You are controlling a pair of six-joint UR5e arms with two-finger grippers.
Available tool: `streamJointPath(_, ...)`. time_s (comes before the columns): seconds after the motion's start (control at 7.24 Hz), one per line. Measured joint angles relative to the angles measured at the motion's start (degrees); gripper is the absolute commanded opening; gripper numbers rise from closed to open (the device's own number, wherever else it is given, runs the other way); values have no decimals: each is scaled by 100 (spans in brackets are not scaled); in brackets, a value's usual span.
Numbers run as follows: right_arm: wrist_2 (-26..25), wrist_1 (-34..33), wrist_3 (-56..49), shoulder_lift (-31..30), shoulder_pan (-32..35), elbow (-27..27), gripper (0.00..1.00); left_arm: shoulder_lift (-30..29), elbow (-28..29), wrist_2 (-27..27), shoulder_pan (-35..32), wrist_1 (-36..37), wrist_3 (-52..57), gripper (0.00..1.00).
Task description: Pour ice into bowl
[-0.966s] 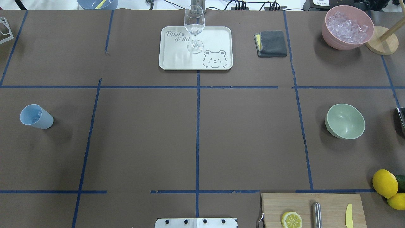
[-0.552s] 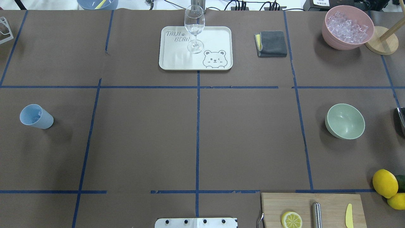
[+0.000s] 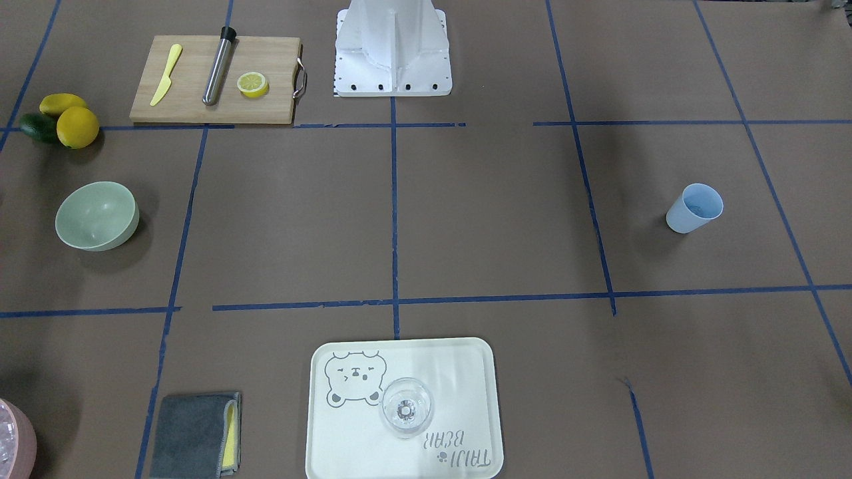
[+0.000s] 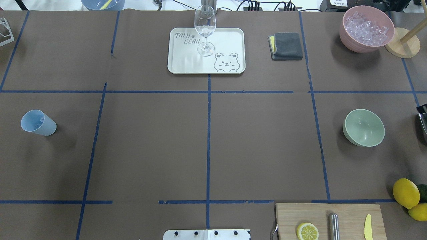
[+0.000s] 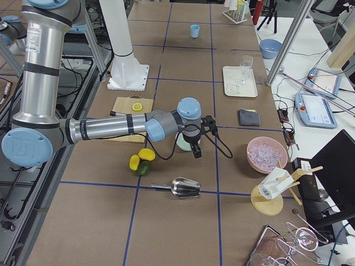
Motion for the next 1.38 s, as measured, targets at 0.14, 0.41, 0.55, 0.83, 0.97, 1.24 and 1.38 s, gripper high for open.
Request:
streamJointPath(0.14,-390,413,929,9,-519,-45,92,-2,-19,-6,0,-1,0,100)
streamJointPath(0.41,-918,1241,2186,145,-1212,-517,81,-5,-41,-9,0,-1,0,100)
streamJointPath(0.55,-999,1577,2402,202,-1335,-829,81,-5,-43,-9,0,-2,0,100)
streamJointPath(0.83,-1038,1866,2530,230,-1426,-1144,29,-5,-49,-10,0,-1,0,100)
streamJointPath(0.97,-1036,1901,2552,232,-1485,-1168,0,-5,-55,-10,0,-3,0,100)
streamJointPath(1.24,-1029,1914,2555,237,-1611,-1106,0,-3,-60,-10,0,-36,4,100)
streamJointPath(1.38,-1011,1914,2562,226,-1631,-1033,0,0,-59,-10,0,-72,2,100)
